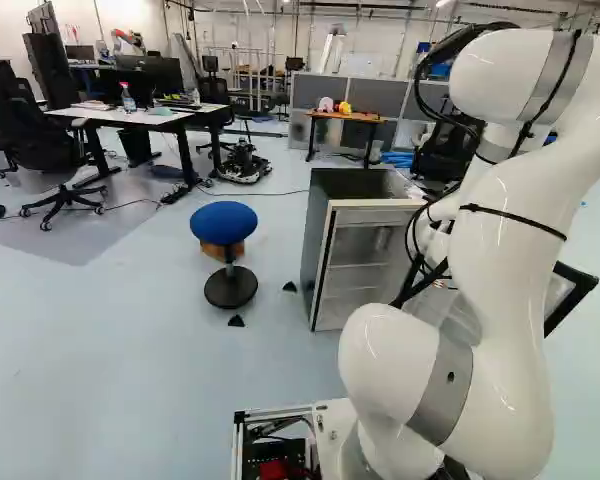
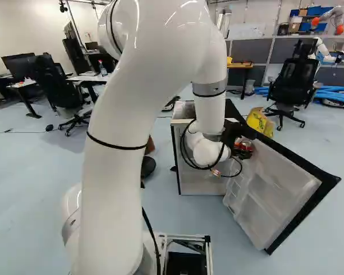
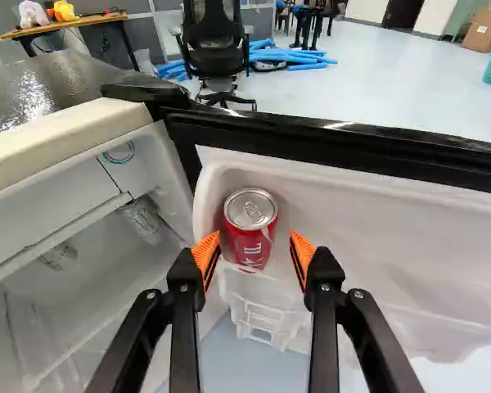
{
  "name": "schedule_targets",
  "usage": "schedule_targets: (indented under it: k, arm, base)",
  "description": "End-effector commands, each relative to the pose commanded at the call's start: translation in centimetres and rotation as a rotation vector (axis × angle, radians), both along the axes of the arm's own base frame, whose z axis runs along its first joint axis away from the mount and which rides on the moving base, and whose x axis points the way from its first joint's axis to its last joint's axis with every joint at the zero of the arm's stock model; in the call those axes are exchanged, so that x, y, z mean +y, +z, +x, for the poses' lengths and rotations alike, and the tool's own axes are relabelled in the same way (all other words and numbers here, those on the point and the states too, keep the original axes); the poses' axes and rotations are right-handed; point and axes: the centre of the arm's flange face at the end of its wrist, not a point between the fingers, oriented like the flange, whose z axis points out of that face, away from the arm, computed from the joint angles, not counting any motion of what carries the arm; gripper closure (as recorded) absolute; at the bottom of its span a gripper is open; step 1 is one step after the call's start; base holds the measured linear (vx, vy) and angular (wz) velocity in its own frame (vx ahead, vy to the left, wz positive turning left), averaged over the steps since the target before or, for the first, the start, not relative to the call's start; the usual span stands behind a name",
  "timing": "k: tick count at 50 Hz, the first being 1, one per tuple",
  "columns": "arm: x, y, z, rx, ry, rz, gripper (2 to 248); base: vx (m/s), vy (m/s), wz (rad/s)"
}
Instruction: Grab a drink from the fridge
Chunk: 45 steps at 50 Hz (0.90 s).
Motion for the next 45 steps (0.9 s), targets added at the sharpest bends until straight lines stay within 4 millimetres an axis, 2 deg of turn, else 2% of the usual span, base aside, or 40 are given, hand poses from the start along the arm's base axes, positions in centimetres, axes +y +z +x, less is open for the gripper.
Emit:
schedule_targets:
  k: [45]
  arm:
    - [-1.8, -0.2, 0.4, -0.009, -0.020, -0.008, 111]
  base:
    - [0.000, 0.000, 0.000]
